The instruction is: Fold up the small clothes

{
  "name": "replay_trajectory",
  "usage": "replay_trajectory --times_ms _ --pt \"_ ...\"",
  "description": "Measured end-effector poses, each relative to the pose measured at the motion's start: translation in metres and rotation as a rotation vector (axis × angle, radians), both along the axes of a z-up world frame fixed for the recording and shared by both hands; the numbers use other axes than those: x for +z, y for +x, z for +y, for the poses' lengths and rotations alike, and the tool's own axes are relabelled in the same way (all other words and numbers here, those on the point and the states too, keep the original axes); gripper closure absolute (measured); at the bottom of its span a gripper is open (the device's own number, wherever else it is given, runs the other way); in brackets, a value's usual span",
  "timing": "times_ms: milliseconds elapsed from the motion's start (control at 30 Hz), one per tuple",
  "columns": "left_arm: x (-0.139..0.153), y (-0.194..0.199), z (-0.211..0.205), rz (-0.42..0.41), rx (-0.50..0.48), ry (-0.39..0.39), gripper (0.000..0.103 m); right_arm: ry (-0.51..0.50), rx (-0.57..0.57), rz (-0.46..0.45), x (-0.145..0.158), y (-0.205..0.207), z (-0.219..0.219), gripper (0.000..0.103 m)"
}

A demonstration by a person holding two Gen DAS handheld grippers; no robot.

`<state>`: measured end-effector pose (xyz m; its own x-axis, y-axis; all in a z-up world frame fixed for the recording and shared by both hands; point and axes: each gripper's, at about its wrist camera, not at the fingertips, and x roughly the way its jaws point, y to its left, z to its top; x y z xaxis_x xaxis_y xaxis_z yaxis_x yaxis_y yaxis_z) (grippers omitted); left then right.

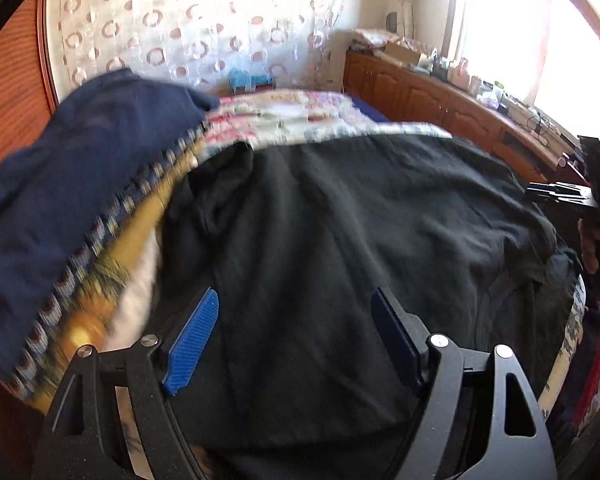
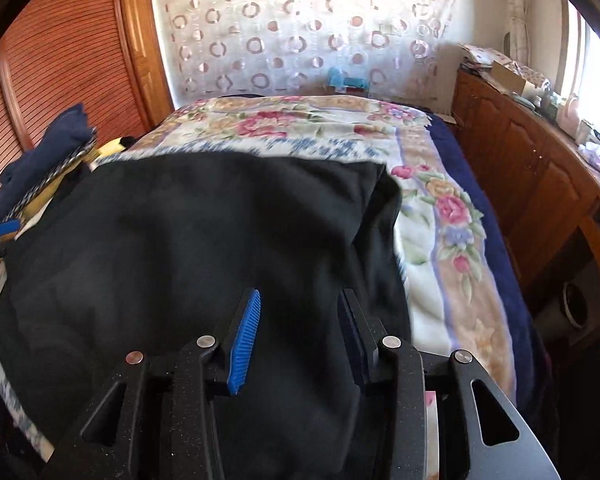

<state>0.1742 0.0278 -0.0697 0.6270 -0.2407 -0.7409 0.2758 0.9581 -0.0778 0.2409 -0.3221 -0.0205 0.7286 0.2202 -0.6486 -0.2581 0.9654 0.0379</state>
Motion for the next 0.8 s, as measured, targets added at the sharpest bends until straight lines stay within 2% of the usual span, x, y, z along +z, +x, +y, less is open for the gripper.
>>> replay_trajectory --times_ms 100,200,300,333,433,500,800 --pt "-0.012 -0.009 -0.002 0.024 -0.014 0.0 0.024 -0.018 -0.002 -0.044 -0.005 -0.018 0.003 0.061" --pt "-0.023 -0.009 -0.004 0.06 -0.003 0.004 0.024 -0.019 0.014 -0.052 -0.012 -0.029 0.005 0.054" --pt "-0.024 -0.013 -0.007 0.048 0.005 0.015 0.024 -0.058 -0.006 -0.067 -0.017 -0.037 0.009 0.054" --pt "-0.024 -0.014 -0.008 0.044 0.007 0.024 0.024 -0.09 -0.033 -0.077 -0.016 -0.037 0.013 0.054" --pt "-0.029 -0.015 -0.015 0.025 -0.004 0.069 0.02 -0.055 -0.036 -0.036 -0.018 -0.03 0.008 0.054" --pt "-0.032 -0.015 -0.024 0.024 -0.014 0.111 0.017 -0.081 -0.048 -0.033 -0.021 -0.026 0.01 0.054" --pt "-0.033 -0.012 -0.022 0.023 -0.011 0.108 0.016 -0.065 -0.05 -0.034 -0.027 -0.023 0.009 0.053"
